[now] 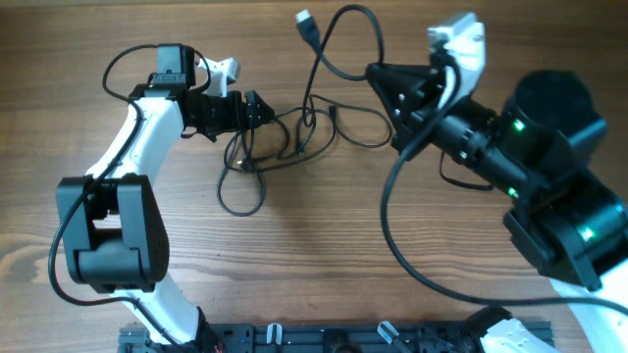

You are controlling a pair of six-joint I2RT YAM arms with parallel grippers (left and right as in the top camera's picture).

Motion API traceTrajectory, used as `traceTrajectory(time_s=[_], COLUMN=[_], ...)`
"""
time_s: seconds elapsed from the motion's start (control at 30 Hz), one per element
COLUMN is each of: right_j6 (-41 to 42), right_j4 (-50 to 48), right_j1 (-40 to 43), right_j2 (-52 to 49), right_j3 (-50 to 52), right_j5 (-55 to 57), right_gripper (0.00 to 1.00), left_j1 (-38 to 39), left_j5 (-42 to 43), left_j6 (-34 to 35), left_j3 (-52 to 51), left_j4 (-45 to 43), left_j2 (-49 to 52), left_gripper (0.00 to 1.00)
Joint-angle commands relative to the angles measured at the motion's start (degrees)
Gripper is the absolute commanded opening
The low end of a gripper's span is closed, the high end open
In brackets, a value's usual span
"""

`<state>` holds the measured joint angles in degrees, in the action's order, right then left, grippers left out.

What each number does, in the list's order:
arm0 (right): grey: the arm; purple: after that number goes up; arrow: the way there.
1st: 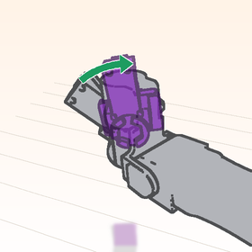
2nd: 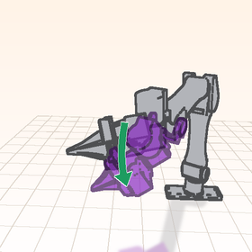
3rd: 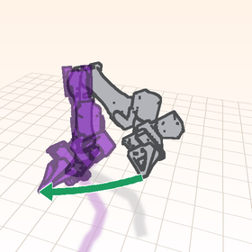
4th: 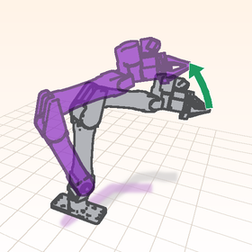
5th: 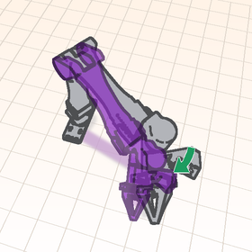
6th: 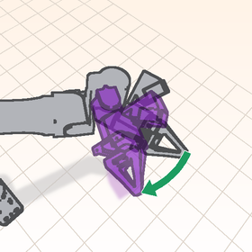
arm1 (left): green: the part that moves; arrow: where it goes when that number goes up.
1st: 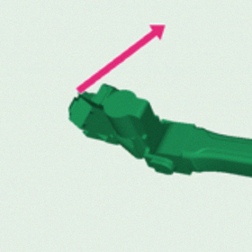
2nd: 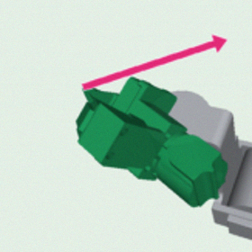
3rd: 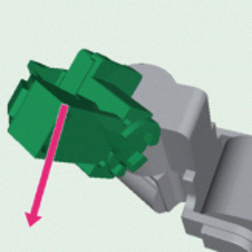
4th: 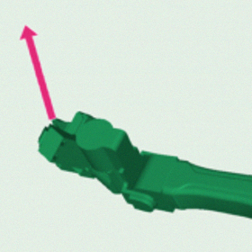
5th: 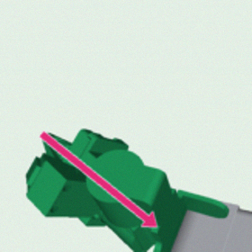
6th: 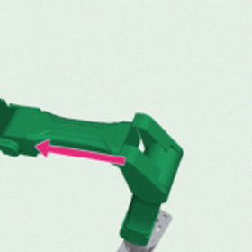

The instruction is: Untangle cables

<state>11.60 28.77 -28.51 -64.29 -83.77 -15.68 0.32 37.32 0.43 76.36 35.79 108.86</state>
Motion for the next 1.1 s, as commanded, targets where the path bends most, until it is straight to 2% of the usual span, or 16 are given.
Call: traceTrajectory(time_s=[0.0, 0.13, 0.2, 0.23, 0.27, 0.33, 0.4, 0.53, 0.6, 0.63, 0.7, 0.8, 0.9, 0.97, 1.07], right_j6=[-1.1, -1.1, -1.1, -1.1, -1.1, -1.1, -1.1, -1.1, -1.1, -1.1, -1.1, -1.1, -1.1, -1.1, -1.1], right_j4=[1.0, 3.5, 3.7, 3.7, 3.6, 3.5, 3.4, 3.5, 3.7, 3.8, 4.0, 4.3, 5.0, 5.2, 5.2], right_j1=[0.1, 0.1, 0.1, 0.1, 0.1, 0.1, 0.1, 0.1, 0.1, 0.1, 0.1, 0.1, 0.1, 0.1, 0.1], right_j2=[0.7, -0.6, -1.5, -1.8, -2.1, -2.6, -2.7, -2.7, -2.7, -2.7, -2.7, -2.7, -2.7, -2.7, -2.9], right_j3=[-0.3, -0.3, -0.3, -0.3, -0.3, -0.3, -0.3, -0.3, -0.3, -0.3, -0.3, -0.3, -0.3, -0.3, -0.3], right_j5=[2.8, 2.8, 2.8, 2.8, 2.8, 2.8, 2.8, 2.8, 2.8, 2.8, 2.6, 2.3, 2.3, 2.3, 2.3], right_gripper=[0.04, 0.04, 0.04, 0.04, 0.04, 0.04, 0.04, 0.04, 0.04, 0.04, 0.04, 0.04, 0.04, 0.04, 0.04], left_j1=[-0.2, -0.2, -0.2, -0.3, -0.4, -0.8, -1.6, -4.0, -5.0, -5.4, -5.5, -4.7, -3.0, -2.0, -1.3], left_j5=[-0.4, -0.3, -0.2, 0.8, 2.4, 7.1, 15.3, 35.2, 39.7, 40.5, 40.4, 40.0, 34.9, 27.3, 6.3], left_j6=[0.1, 0.1, 4.2, 7.3, 10.1, 13.7, 17.6, 23.4, 24.8, 28.3, 32.7, 35.8, 41.3, 45.5, 46.3], left_j3=[0.4, 0.4, 0.4, 0.4, 0.4, 0.4, 0.4, 0.4, 0.4, 0.4, 0.4, 0.4, 0.4, 0.4, 0.4], left_j4=[-0.1, 0.0, 0.0, 0.0, 0.0, -0.1, -0.4, -4.3, -7.3, -9.4, -11.3, -11.1, -10.0, -10.6, -12.9], left_j2=[-0.3, -0.3, -0.3, -0.3, -0.3, -0.3, -0.5, -0.6, -0.6, -0.6, -0.6, -0.6, -0.6, -0.6, -0.6], left_gripper=[0.83, 0.90, 0.91, 0.98, 1.00, 1.00, 1.00, 1.00, 1.00, 1.00, 1.00, 0.98, 0.96, 0.96, 0.95])
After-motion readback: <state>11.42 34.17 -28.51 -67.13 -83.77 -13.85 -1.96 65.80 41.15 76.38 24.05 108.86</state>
